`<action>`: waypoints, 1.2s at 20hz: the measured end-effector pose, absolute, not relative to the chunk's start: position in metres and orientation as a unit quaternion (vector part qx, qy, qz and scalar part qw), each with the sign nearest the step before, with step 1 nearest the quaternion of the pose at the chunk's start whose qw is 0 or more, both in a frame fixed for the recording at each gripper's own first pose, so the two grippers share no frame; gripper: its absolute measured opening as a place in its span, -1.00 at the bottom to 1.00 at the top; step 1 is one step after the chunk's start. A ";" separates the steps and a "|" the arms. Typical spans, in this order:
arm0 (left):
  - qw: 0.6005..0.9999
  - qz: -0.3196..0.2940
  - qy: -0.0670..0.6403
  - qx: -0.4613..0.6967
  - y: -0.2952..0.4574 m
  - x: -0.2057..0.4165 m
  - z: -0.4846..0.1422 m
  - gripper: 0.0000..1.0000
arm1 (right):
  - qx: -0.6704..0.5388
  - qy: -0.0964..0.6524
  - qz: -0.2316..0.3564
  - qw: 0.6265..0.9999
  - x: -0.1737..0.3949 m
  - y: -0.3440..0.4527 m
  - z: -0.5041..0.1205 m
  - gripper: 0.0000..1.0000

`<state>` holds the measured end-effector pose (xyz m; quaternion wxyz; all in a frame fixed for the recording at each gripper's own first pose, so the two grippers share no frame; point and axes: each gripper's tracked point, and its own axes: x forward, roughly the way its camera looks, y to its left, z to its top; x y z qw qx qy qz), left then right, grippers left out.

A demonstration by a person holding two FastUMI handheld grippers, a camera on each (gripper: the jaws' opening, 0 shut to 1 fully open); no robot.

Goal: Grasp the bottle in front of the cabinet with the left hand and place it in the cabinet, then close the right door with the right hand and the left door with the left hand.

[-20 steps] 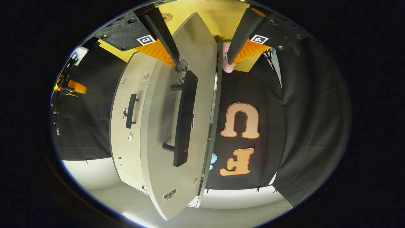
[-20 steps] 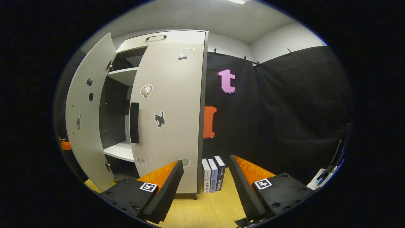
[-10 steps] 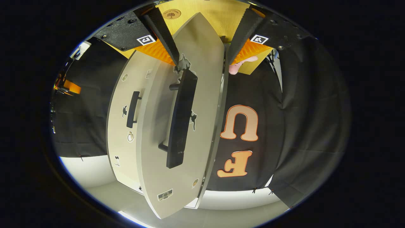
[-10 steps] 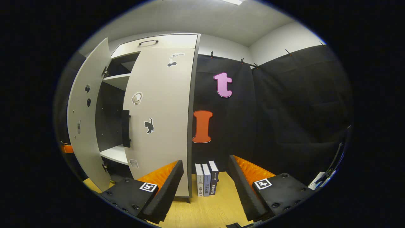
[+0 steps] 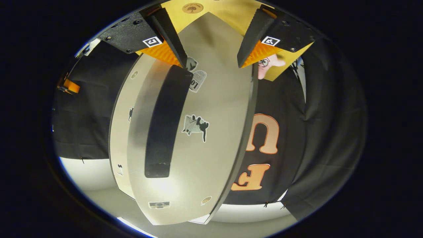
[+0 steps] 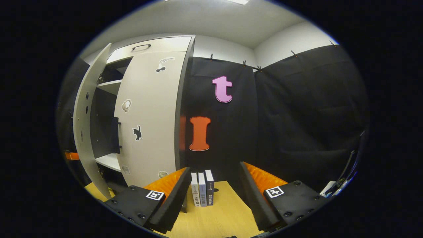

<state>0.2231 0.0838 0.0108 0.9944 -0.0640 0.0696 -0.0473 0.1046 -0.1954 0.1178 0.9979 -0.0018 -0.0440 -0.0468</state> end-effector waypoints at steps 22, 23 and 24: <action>0.998 -0.001 0.070 -0.009 0.033 0.283 0.001 0.87 | 0.026 -0.012 -0.107 0.994 0.117 -0.310 0.084 0.90; 0.997 0.001 0.071 -0.006 0.032 0.283 0.001 0.87 | 0.026 -0.009 -0.107 0.994 0.119 -0.312 0.082 0.90; 0.997 0.004 0.075 -0.004 0.031 0.282 0.000 0.87 | 0.025 -0.006 -0.105 0.994 0.120 -0.313 0.081 0.90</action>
